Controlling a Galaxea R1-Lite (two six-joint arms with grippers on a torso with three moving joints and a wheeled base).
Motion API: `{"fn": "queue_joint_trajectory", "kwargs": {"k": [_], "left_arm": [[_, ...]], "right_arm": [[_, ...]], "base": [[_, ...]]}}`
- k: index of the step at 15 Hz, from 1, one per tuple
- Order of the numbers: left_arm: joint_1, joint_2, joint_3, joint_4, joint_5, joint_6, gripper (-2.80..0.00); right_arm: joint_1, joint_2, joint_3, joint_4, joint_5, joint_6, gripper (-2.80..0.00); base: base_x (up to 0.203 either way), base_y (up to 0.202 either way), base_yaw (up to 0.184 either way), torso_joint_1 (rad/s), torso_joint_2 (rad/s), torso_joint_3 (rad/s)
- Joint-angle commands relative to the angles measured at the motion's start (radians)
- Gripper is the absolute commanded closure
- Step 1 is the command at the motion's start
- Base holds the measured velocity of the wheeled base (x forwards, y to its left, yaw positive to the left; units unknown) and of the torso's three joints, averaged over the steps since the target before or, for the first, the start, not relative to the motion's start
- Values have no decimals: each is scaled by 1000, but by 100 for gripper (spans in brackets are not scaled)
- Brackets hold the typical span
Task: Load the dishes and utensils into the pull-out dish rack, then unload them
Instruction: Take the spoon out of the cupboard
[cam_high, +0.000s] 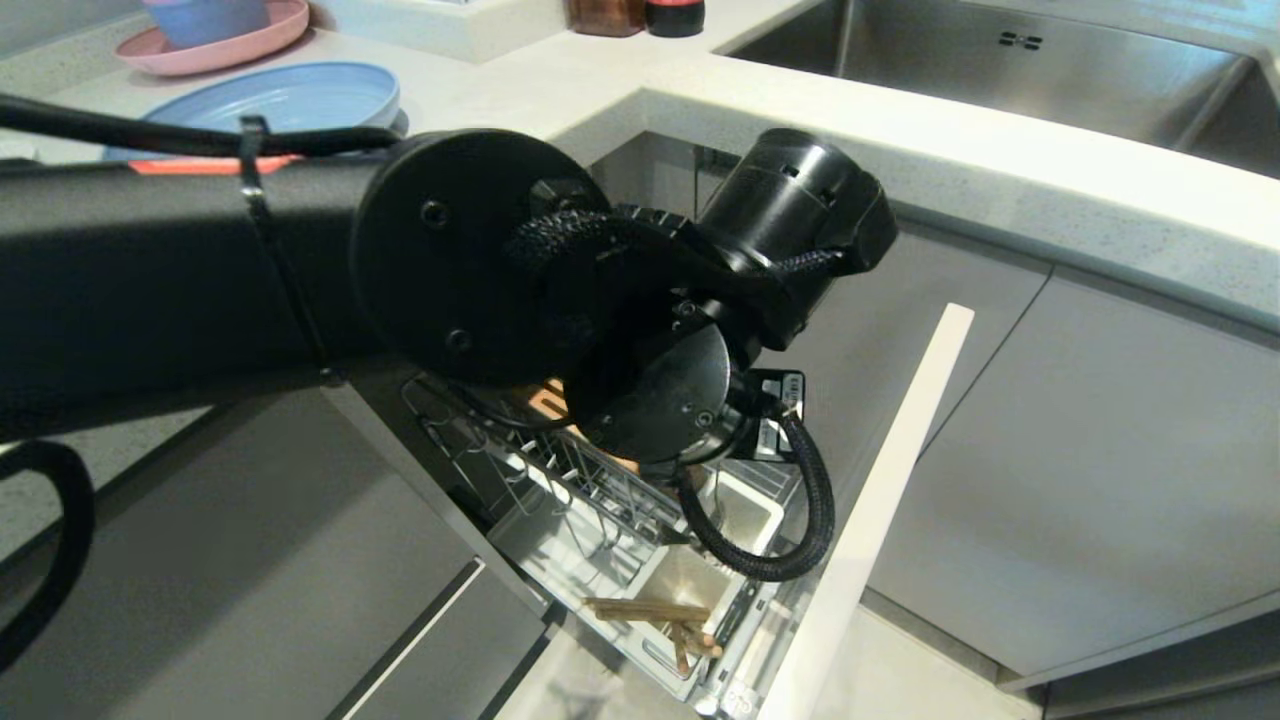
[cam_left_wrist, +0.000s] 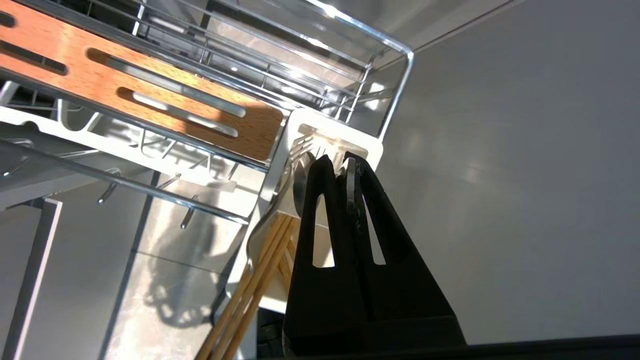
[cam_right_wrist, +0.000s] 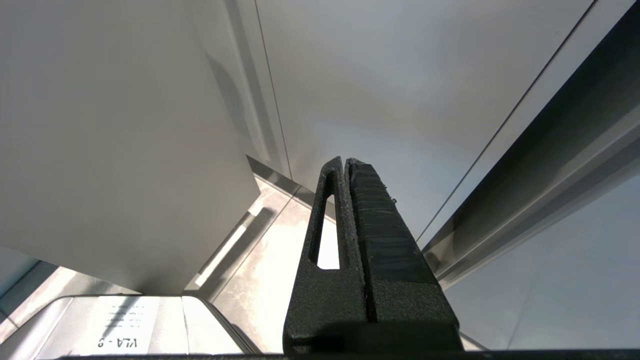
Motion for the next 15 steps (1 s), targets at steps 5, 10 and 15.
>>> {"fn": "queue_joint_trajectory", "kwargs": {"k": [5, 10, 15], "left_arm": [[-27, -142, 5, 4, 5, -25, 0], [-41, -269, -1, -5, 29, -61, 0], [-45, -375, -2, -217, 160, -62, 0]], "right_arm": [[0, 0, 2, 0, 0, 0, 0], [0, 0, 2, 0, 0, 0, 0], [0, 0, 2, 0, 0, 0, 0]], "base": [[0, 0, 0, 0, 0, 0], [0, 0, 0, 0, 0, 0], [0, 0, 0, 0, 0, 0]]}}
